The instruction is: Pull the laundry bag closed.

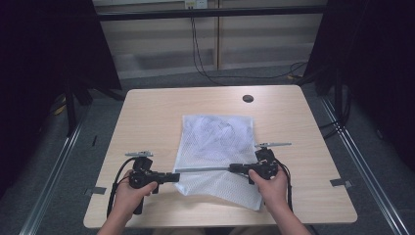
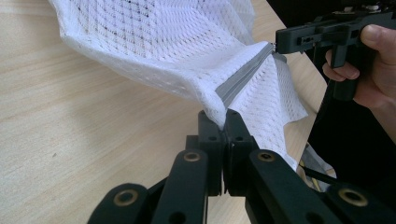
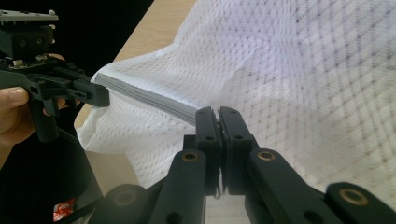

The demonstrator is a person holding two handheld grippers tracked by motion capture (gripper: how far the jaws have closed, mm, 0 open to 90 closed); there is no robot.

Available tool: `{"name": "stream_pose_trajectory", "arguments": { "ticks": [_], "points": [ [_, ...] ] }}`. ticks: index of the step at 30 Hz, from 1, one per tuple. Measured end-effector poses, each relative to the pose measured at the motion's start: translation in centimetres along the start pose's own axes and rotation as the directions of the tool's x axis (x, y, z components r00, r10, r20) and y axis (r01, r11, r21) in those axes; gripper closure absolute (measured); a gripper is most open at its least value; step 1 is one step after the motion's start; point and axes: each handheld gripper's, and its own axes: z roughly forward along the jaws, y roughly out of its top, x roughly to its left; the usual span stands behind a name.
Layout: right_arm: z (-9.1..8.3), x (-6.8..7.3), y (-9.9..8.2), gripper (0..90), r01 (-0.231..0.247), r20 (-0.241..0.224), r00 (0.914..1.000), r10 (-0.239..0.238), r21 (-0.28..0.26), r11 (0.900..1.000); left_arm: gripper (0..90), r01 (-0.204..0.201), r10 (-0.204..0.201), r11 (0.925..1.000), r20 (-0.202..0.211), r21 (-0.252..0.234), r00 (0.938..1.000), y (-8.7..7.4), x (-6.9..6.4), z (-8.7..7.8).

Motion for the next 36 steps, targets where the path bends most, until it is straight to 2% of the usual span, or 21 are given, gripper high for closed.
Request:
{"name": "stream_pose_trajectory", "arguments": {
  "ticks": [13,18,36],
  "points": [
    [-0.3,-0.3,-0.2,87.8,0.007,0.007,1.0000,-0.007,0.005,1.0000,88.3,-0.001,0.001,1.0000,-0.004,0.002,1.0000,0.0,-0.1,0.1],
    [-0.6,-0.7,-0.3,87.8,-0.009,0.006,0.9999,0.009,-0.003,1.0000,88.3,-0.001,0.001,1.0000,-0.001,0.004,1.0000,0.0,0.0,0.0],
    [-1.2,-1.1,-0.4,87.8,-0.012,0.016,0.9998,0.012,-0.002,0.9999,88.3,0.005,-0.005,1.0000,-0.003,0.008,1.0000,0.0,-0.1,0.0]
  ]
}}
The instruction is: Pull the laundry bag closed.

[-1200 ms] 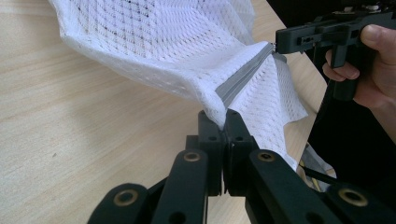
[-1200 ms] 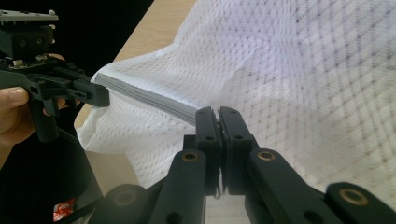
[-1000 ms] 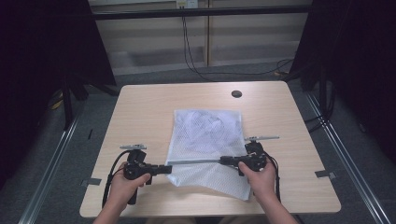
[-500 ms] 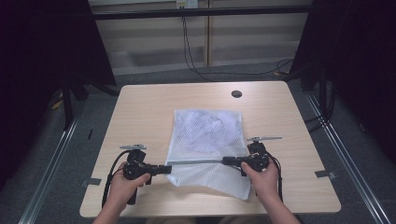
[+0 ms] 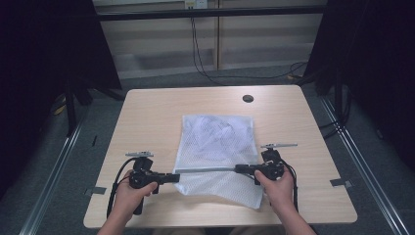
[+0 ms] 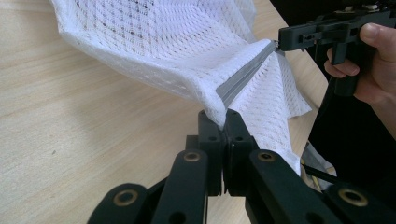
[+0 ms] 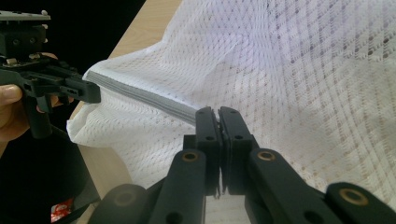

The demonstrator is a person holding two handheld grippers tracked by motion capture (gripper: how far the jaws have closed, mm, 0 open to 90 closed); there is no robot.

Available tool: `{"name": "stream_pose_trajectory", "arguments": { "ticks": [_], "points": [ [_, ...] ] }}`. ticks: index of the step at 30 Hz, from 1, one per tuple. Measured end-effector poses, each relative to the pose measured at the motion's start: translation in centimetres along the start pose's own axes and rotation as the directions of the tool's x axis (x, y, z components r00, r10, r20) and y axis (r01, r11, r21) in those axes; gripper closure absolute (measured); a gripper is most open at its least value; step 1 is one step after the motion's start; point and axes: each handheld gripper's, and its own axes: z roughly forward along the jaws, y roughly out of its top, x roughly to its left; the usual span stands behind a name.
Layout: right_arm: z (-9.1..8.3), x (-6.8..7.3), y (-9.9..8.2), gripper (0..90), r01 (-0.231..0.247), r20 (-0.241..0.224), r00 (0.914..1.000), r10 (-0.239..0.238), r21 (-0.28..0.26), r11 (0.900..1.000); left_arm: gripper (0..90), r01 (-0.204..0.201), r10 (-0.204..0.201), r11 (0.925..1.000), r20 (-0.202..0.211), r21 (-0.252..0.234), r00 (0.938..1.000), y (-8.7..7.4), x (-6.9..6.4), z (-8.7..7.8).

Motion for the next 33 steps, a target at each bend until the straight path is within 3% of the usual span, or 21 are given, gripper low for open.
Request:
{"name": "stream_pose_trajectory", "arguments": {
  "ticks": [33],
  "points": [
    [-0.84,-0.71,-0.15,87.8,-0.006,0.024,0.9997,0.006,-0.012,0.9999,88.3,-0.010,0.010,0.9999,-0.006,-0.003,0.9999,-0.03,-0.02,-0.09]
  ]
}}
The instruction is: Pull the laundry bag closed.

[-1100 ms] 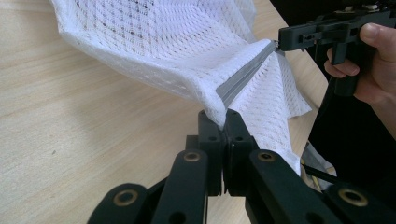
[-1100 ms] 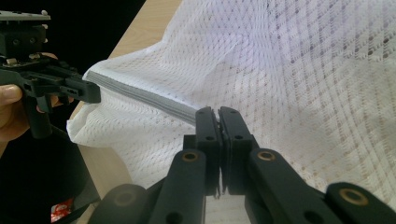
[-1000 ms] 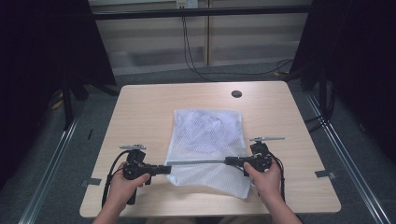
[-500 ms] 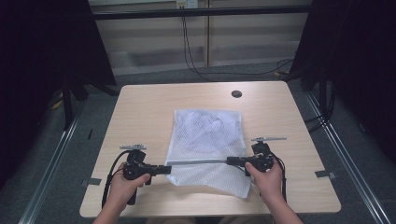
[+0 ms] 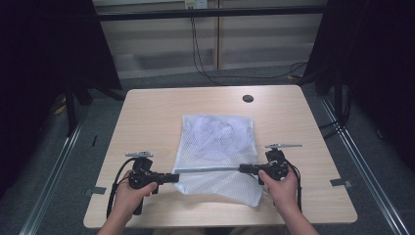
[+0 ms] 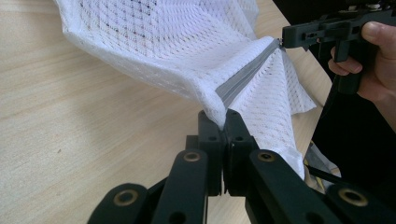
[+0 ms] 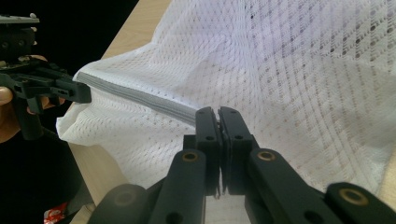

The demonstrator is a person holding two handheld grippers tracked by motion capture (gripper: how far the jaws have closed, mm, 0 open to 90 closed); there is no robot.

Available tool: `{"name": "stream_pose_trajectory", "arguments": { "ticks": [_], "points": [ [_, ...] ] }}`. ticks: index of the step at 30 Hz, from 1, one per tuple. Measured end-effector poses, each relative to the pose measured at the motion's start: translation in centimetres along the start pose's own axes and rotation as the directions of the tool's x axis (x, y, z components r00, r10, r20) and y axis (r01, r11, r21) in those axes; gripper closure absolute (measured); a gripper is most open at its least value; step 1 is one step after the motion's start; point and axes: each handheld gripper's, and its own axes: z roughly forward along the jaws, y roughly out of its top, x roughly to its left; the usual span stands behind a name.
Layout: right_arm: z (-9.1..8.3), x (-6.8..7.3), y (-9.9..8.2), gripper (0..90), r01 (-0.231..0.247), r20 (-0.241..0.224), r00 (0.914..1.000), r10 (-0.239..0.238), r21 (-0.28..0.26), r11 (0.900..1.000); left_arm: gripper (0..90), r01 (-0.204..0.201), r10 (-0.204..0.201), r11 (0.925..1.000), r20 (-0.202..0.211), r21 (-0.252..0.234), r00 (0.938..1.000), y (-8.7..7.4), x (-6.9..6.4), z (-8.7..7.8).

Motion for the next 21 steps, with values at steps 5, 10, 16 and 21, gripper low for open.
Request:
{"name": "stream_pose_trajectory", "arguments": {
  "ticks": [5,10,16,21],
  "points": [
    [-0.1,0.0,-0.1,87.8,0.000,-0.005,1.0000,0.000,0.000,1.0000,88.3,0.002,-0.002,1.0000,-0.004,-0.001,1.0000,0.0,-0.1,0.0],
    [-0.3,-0.2,-0.1,87.8,-0.005,0.004,1.0000,0.005,0.003,1.0000,88.3,0.003,-0.003,1.0000,-0.008,-0.001,1.0000,0.0,0.0,0.0],
    [-0.8,-0.9,-0.4,87.8,-0.014,0.012,0.9998,0.014,-0.001,0.9999,88.3,0.006,-0.006,1.0000,-0.009,0.000,0.9999,0.0,0.0,0.0],
    [-1.1,-1.0,-0.4,87.8,-0.015,0.016,0.9998,0.016,-0.005,0.9999,88.3,0.007,-0.007,1.0000,-0.010,0.000,0.9999,0.0,-0.1,0.0]
  ]
}}
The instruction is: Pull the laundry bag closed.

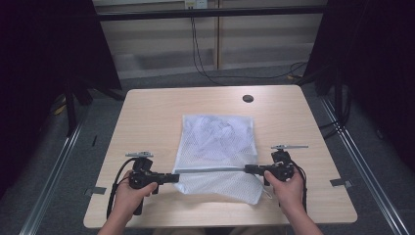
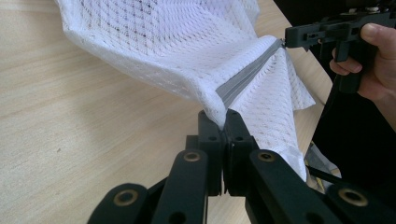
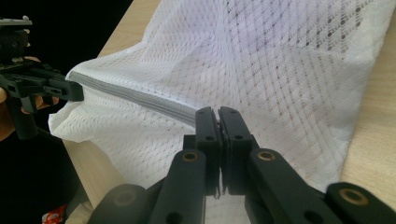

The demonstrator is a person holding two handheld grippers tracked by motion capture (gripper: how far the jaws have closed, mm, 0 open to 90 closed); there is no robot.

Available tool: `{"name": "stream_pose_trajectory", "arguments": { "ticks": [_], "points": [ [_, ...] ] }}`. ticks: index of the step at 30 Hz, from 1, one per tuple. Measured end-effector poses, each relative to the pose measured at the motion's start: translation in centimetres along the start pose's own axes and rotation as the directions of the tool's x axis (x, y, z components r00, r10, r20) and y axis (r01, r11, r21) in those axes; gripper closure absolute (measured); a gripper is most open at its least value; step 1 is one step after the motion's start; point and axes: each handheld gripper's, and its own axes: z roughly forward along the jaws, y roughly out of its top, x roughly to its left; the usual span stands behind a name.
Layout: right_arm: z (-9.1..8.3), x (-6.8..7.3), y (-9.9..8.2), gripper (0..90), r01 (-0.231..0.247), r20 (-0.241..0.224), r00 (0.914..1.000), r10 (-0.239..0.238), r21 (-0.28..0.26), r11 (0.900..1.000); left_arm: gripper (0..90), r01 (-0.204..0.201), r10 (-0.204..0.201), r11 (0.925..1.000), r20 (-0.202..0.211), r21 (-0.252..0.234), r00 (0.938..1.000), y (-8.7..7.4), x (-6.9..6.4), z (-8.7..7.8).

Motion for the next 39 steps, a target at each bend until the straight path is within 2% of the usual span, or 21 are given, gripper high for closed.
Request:
{"name": "stream_pose_trajectory", "arguments": {
  "ticks": [24,39],
  "points": [
    [-1.4,-1.0,-0.4,87.8,-0.003,0.027,0.9996,0.003,0.005,1.0000,88.3,-0.003,0.003,1.0000,-0.001,0.004,1.0000,0.0,0.1,-0.1],
    [-1.4,-1.0,-0.4,87.8,-0.003,0.029,0.9996,0.003,0.003,1.0000,88.3,0.003,-0.003,1.0000,0.000,0.006,1.0000,0.0,0.0,-0.1]
  ]
}}
